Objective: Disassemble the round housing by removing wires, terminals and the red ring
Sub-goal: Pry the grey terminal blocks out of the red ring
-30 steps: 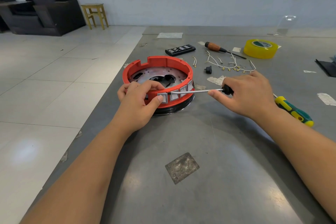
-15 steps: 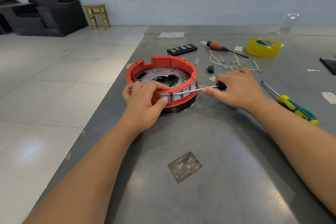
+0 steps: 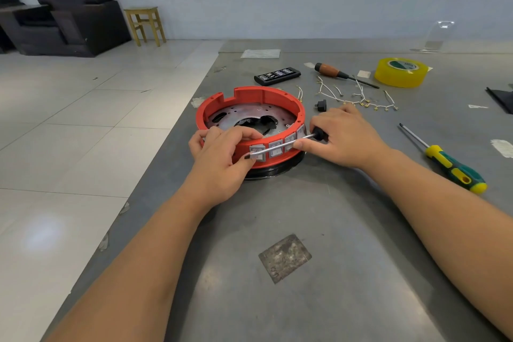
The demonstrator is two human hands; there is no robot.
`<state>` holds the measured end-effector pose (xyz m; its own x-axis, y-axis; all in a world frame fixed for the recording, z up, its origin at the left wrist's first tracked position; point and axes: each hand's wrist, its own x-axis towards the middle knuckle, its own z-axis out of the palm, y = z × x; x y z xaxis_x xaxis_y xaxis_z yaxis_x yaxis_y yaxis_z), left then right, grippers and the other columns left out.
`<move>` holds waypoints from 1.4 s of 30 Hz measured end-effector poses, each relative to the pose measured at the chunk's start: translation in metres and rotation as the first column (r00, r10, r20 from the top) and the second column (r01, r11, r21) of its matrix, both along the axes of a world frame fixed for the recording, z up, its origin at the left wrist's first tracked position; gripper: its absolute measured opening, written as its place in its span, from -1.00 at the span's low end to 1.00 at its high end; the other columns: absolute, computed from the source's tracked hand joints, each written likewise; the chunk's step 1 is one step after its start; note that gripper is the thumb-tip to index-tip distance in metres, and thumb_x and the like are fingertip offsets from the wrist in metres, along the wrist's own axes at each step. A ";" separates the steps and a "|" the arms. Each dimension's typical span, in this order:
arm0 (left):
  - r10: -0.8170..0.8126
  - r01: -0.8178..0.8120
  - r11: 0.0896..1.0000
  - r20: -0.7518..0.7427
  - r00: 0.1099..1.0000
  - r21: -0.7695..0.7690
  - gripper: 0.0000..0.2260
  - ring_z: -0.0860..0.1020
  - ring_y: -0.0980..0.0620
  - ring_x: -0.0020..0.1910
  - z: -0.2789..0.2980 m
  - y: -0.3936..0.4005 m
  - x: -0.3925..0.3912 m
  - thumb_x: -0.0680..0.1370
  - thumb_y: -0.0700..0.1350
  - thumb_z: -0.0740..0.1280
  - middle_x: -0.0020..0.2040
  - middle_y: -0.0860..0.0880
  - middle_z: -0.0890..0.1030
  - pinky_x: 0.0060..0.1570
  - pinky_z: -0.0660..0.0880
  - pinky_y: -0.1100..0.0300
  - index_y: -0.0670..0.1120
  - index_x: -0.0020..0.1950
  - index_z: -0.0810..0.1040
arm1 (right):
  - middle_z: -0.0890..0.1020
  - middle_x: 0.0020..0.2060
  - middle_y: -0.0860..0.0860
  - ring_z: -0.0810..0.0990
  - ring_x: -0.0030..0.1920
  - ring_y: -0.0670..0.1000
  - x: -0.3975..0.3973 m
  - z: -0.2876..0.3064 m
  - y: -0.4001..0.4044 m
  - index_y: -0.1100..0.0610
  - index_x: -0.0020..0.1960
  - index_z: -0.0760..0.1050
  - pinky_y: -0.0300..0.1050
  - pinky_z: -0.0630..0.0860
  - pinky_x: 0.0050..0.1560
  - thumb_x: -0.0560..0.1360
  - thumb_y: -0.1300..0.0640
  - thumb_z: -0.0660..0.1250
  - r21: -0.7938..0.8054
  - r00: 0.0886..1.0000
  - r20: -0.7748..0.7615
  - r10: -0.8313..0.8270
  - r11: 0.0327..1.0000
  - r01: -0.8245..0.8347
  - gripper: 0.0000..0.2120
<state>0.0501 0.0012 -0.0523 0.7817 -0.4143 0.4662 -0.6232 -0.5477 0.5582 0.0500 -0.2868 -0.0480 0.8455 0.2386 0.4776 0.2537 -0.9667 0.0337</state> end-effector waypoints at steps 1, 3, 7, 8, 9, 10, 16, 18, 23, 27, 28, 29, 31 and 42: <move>0.004 -0.004 1.000 -0.002 1.000 0.005 -0.72 0.18 0.34 0.10 0.000 0.001 0.002 0.62 -0.03 0.33 -0.01 0.25 0.37 0.31 -0.05 0.21 0.33 0.22 0.45 | 0.43 -0.41 -0.12 0.43 -0.29 -0.06 -0.002 -0.001 -0.003 -0.06 -0.30 0.32 0.01 0.32 0.05 0.44 -0.63 -0.14 -0.011 1.000 -0.004 -0.021 1.000 0.021 -0.32; 0.020 -0.020 1.000 -0.008 1.000 0.015 -0.70 0.15 0.22 0.07 -0.001 0.003 0.003 0.65 -0.08 0.35 -0.02 0.23 0.36 0.37 0.01 0.11 0.33 0.23 0.45 | 0.46 -0.40 -0.11 0.45 -0.28 -0.01 -0.007 -0.001 -0.008 -0.08 -0.32 0.25 -0.01 0.29 0.02 0.42 -0.65 -0.16 -0.033 0.998 -0.008 -0.058 0.998 0.058 -0.33; 0.019 -0.019 1.000 -0.025 0.999 0.022 -0.75 0.18 0.05 0.23 0.000 0.006 0.003 0.66 -0.03 0.35 0.00 0.21 0.38 0.38 0.04 0.11 0.32 0.23 0.48 | 0.43 -0.45 -0.11 0.44 -0.36 -0.02 -0.017 -0.003 -0.012 -0.04 -0.34 0.28 -0.04 0.24 -0.10 0.43 -0.65 -0.19 -0.073 0.993 -0.006 -0.115 0.991 0.114 -0.28; 0.020 -0.020 0.999 -0.029 0.999 0.026 -0.75 0.21 0.00 0.26 0.000 0.006 0.004 0.66 -0.03 0.34 0.00 0.20 0.39 0.38 0.03 0.12 0.32 0.24 0.49 | 0.41 -0.47 -0.11 0.41 -0.39 -0.05 -0.020 -0.004 -0.012 -0.01 -0.35 0.32 -0.06 0.21 -0.16 0.43 -0.65 -0.20 -0.081 0.992 -0.004 -0.127 0.989 0.126 -0.25; 0.021 -0.020 0.999 -0.030 0.999 0.026 -0.75 0.22 -0.01 0.27 0.000 0.006 0.004 0.67 -0.04 0.33 0.00 0.19 0.40 0.37 0.03 0.13 0.32 0.24 0.50 | 0.39 -0.49 -0.10 0.36 -0.42 -0.09 -0.024 -0.004 -0.012 0.01 -0.36 0.35 -0.09 0.16 -0.22 0.44 -0.65 -0.20 -0.085 0.991 0.000 -0.137 0.987 0.137 -0.21; 0.020 -0.020 1.000 -0.026 0.999 0.023 -0.74 0.23 0.02 0.26 0.000 0.006 0.004 0.67 -0.05 0.33 0.00 0.18 0.41 0.38 0.02 0.13 0.33 0.23 0.50 | 0.37 -0.51 -0.10 0.31 -0.45 -0.13 -0.028 -0.004 -0.011 0.03 -0.38 0.37 -0.11 0.10 -0.28 0.44 -0.64 -0.20 -0.087 0.989 0.011 -0.146 0.985 0.146 -0.19; -0.028 0.028 1.000 0.057 0.998 -0.001 -0.70 0.30 0.45 0.18 0.001 0.010 0.004 0.65 -0.09 0.37 0.02 0.35 0.48 0.40 0.06 0.12 0.33 0.24 0.55 | 0.29 -0.57 -0.13 0.28 -0.49 -0.04 -0.042 0.008 -0.012 0.05 -0.41 0.37 -0.12 0.10 -0.32 0.40 -0.64 -0.23 -0.083 0.965 0.080 -0.250 0.963 0.257 -0.17; -0.036 0.036 0.999 0.062 0.997 -0.006 -0.71 0.37 0.39 0.18 0.002 0.012 0.005 0.64 -0.06 0.38 0.03 0.38 0.51 0.41 0.07 0.12 0.33 0.25 0.56 | 0.34 -0.57 -0.09 0.31 -0.49 0.00 -0.042 0.013 -0.013 0.05 -0.41 0.36 -0.07 0.26 -0.23 0.40 -0.64 -0.26 -0.111 0.959 0.103 -0.264 0.955 0.275 -0.16; -0.007 0.008 0.999 0.041 0.999 -0.032 -0.77 0.31 0.48 0.20 0.002 0.010 0.005 0.58 0.13 0.31 0.00 0.48 0.51 0.38 0.10 0.13 0.33 0.21 0.59 | 0.41 -0.54 -0.06 0.40 -0.44 0.06 -0.043 0.026 -0.012 0.03 -0.41 0.36 -0.01 0.35 -0.14 0.41 -0.66 -0.24 -0.182 0.952 0.181 -0.248 0.942 0.281 -0.16; 0.022 -0.019 0.998 0.045 0.999 -0.065 -0.83 0.25 0.57 0.18 0.002 0.003 -0.001 0.59 0.14 0.31 -0.03 0.52 0.52 0.31 0.09 0.19 0.41 0.12 0.55 | 0.46 -0.52 -0.04 0.44 -0.41 0.07 -0.043 0.029 -0.009 0.03 -0.38 0.42 -0.03 0.27 -0.14 0.40 -0.67 -0.26 -0.211 0.948 0.202 -0.245 0.935 0.287 -0.14; 0.027 -0.024 0.997 0.044 0.999 -0.074 -0.85 0.28 0.53 0.18 0.002 0.001 -0.002 0.58 0.15 0.30 0.00 0.54 0.53 0.32 0.08 0.23 0.43 0.07 0.56 | 0.47 -0.52 -0.04 0.44 -0.41 0.08 -0.042 0.029 -0.008 0.03 -0.37 0.43 -0.03 0.26 -0.14 0.40 -0.67 -0.26 -0.209 0.948 0.208 -0.243 0.935 0.286 -0.14; 0.038 -0.034 0.996 0.042 0.998 -0.087 -0.88 0.31 0.49 0.18 0.003 -0.002 -0.004 0.58 0.17 0.30 0.03 0.56 0.52 0.32 0.05 0.27 0.42 0.03 0.57 | 0.48 -0.51 -0.04 0.43 -0.41 0.08 -0.042 0.028 -0.007 0.03 -0.37 0.44 -0.04 0.24 -0.14 0.40 -0.67 -0.24 -0.206 0.945 0.220 -0.241 0.936 0.287 -0.14; 0.071 -0.066 0.989 0.033 0.997 -0.133 -0.92 0.33 0.47 0.17 0.003 -0.008 -0.006 0.56 0.19 0.32 0.03 0.49 0.55 0.33 0.02 0.32 0.35 -0.02 0.61 | 0.48 -0.50 -0.04 0.39 -0.41 0.08 -0.040 0.028 -0.007 0.04 -0.36 0.43 -0.03 0.25 -0.13 0.42 -0.66 -0.21 -0.199 0.936 0.258 -0.239 0.935 0.293 -0.15; 0.165 -0.183 0.950 -0.090 0.982 -0.254 -0.87 0.22 0.59 0.11 0.002 -0.014 -0.010 0.58 0.06 0.45 -0.14 0.23 0.55 0.42 0.16 0.00 0.27 -0.15 0.63 | 0.58 -0.01 -0.06 0.51 0.10 0.10 -0.036 0.021 -0.023 -0.13 -0.03 0.47 0.11 0.46 0.17 0.31 -0.67 0.10 0.061 0.942 0.056 -0.330 0.943 0.327 -0.34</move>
<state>0.0403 -0.0129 -0.0499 0.8640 -0.1401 0.4837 -0.4873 -0.4745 0.7330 0.0142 -0.3094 -0.0274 0.8401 -0.0732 0.5375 -0.0796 -0.9968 -0.0113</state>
